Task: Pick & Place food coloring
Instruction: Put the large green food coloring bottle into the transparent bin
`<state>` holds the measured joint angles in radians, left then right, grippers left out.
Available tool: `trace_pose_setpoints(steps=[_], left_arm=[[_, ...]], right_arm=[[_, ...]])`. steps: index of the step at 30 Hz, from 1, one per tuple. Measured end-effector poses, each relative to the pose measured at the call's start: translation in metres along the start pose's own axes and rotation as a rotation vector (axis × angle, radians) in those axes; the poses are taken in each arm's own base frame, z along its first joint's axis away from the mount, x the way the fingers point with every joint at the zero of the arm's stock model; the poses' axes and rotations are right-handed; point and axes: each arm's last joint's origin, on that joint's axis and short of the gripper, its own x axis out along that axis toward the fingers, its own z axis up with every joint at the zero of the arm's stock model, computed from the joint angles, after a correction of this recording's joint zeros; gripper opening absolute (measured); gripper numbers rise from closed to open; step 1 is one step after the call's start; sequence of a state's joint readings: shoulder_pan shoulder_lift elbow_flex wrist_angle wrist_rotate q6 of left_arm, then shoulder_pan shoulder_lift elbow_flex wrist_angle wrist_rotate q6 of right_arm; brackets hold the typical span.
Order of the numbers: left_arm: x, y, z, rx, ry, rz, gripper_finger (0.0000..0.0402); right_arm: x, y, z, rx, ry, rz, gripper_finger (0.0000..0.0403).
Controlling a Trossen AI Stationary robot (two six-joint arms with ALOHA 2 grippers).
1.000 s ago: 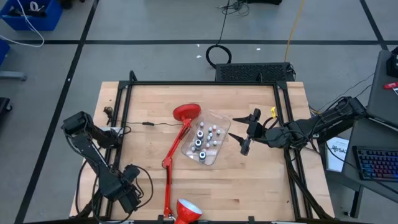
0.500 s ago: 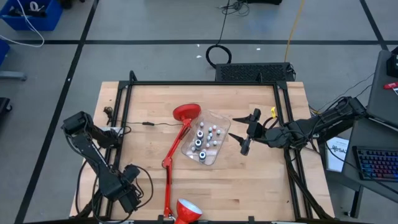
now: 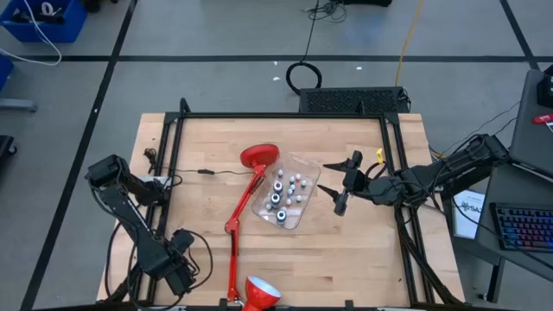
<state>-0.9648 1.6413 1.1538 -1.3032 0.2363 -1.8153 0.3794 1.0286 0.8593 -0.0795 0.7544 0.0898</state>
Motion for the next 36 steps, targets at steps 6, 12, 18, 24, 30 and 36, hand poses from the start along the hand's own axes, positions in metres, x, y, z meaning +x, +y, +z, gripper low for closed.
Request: trace_pose_setpoints(steps=[6, 12, 18, 24, 30, 36], left_arm=[[-0.001, 0.0, 0.0, 0.006, -0.012, -0.003, 0.012], [-0.001, 0.0, 0.003, 0.021, -0.027, -0.007, 0.012], [-0.024, -0.001, 0.019, 0.09, -0.048, -0.013, 0.012], [-0.097, 0.0, 0.05, 0.245, -0.258, -0.113, 0.012], [-0.181, 0.017, 0.095, 0.418, -0.54, -0.284, 0.012], [-0.232, 0.051, 0.157, 0.484, -0.718, -0.329, 0.012]], right_arm=[[0.0, 0.0, 0.0, 0.002, 0.0, 0.0, 0.0279], [0.0, 0.0, 0.0, 0.003, 0.0, 0.0, 0.0279], [0.0, 0.0, 0.0, 0.003, 0.0, 0.0, 0.0279], [0.0, 0.0, 0.0, 0.003, 0.0, 0.0, 0.0279], [0.0, 0.0, 0.0, 0.002, 0.0, 0.0, 0.0279], [0.0, 0.0, 0.0, 0.001, 0.0, 0.0, 0.0279]])
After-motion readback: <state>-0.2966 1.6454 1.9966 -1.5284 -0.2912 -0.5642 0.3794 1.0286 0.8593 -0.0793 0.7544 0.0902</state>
